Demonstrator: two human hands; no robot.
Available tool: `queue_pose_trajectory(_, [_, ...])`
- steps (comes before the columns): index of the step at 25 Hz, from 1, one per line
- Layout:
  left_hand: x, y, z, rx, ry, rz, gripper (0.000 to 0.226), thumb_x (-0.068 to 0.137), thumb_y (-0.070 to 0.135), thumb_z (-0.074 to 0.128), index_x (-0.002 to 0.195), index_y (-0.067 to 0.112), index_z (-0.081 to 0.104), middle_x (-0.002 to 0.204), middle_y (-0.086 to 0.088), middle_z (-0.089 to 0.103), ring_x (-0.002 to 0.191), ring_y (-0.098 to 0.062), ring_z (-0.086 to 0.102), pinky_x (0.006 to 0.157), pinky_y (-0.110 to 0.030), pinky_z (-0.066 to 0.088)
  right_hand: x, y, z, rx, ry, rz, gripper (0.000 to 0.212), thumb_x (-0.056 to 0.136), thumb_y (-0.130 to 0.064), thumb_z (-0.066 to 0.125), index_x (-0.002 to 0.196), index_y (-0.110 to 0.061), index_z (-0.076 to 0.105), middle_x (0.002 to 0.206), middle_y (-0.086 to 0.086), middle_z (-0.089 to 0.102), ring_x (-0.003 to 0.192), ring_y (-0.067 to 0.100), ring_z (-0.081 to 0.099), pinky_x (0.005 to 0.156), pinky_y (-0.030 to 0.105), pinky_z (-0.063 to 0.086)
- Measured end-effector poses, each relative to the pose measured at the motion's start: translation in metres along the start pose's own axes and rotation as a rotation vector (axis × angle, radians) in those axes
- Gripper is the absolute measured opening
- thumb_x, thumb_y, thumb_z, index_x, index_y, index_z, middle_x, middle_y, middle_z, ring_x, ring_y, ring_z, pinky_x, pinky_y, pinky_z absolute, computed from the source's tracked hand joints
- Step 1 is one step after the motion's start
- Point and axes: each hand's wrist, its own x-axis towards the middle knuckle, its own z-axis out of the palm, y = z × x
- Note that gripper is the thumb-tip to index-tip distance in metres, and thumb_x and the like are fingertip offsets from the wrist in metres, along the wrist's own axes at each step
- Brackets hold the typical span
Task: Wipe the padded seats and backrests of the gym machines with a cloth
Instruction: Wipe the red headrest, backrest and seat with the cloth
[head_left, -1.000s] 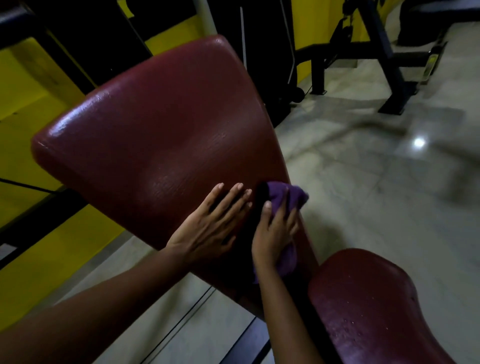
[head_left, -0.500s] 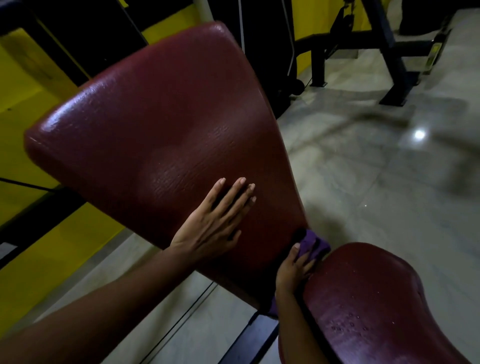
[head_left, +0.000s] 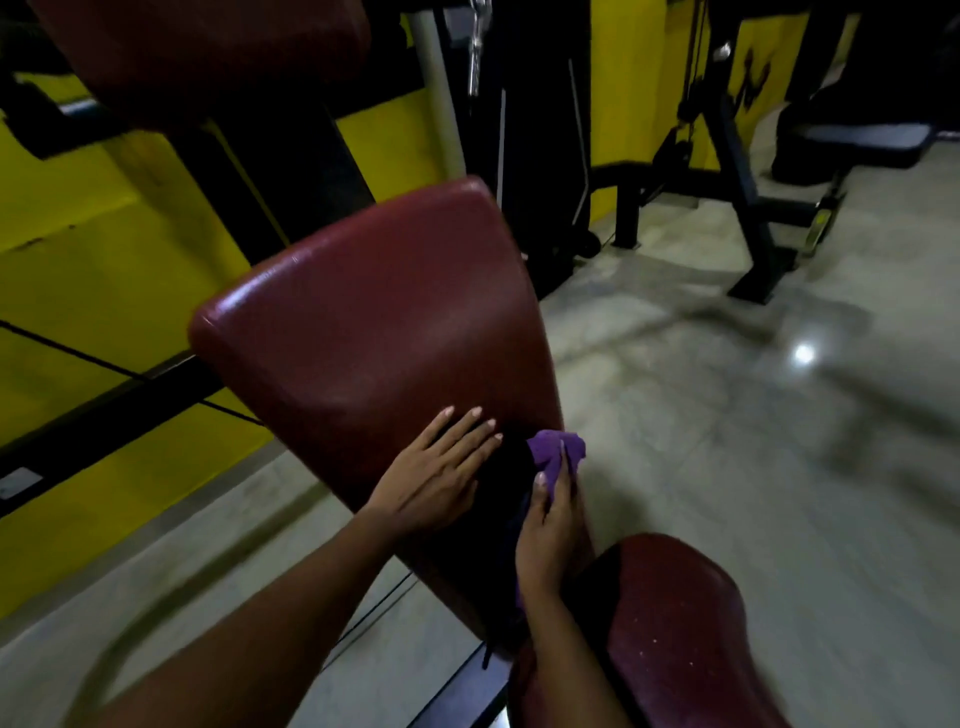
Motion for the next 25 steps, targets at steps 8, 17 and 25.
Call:
queue_pose_trajectory(8, [0.018,-0.02,-0.079,-0.261,0.346,-0.667,0.047,0.09,0.028,0.042,0.133,0.01,0.051,0.138,-0.007,0.052,0.135,-0.02,0.035,0.115,-0.04,0.018,0.08,-0.132,-0.05,-0.079,-0.263,-0.558,0.047,0.092,-0.048,0.028,0.138,-0.051,0.027,0.146,0.005,0.038,0.124,0.02,0.038,0.103,0.037,0.037])
queue_pose_trajectory(17, [0.024,-0.114,-0.108,-0.06,0.333,-1.125,0.049,0.089,0.029,0.036,0.126,0.003,0.056,0.126,-0.017,0.06,0.124,-0.032,0.052,0.11,-0.043,0.021,0.126,-0.255,0.038,-0.273,-0.395,-1.119,0.052,0.081,-0.03,0.041,0.133,-0.036,0.039,0.132,0.013,0.053,0.116,0.026,0.043,0.094,0.039,0.042])
queue_pose_trajectory(25, [0.021,-0.128,-0.085,0.05,0.224,-1.213,0.051,0.086,0.037,0.037,0.118,0.007,0.062,0.111,-0.013,0.067,0.1,-0.031,0.063,0.093,-0.038,0.032,0.173,-0.242,0.096,-0.349,-0.395,-1.344,0.046,0.083,-0.052,0.04,0.123,-0.031,0.052,0.123,0.008,0.059,0.119,0.021,0.04,0.103,0.04,0.021])
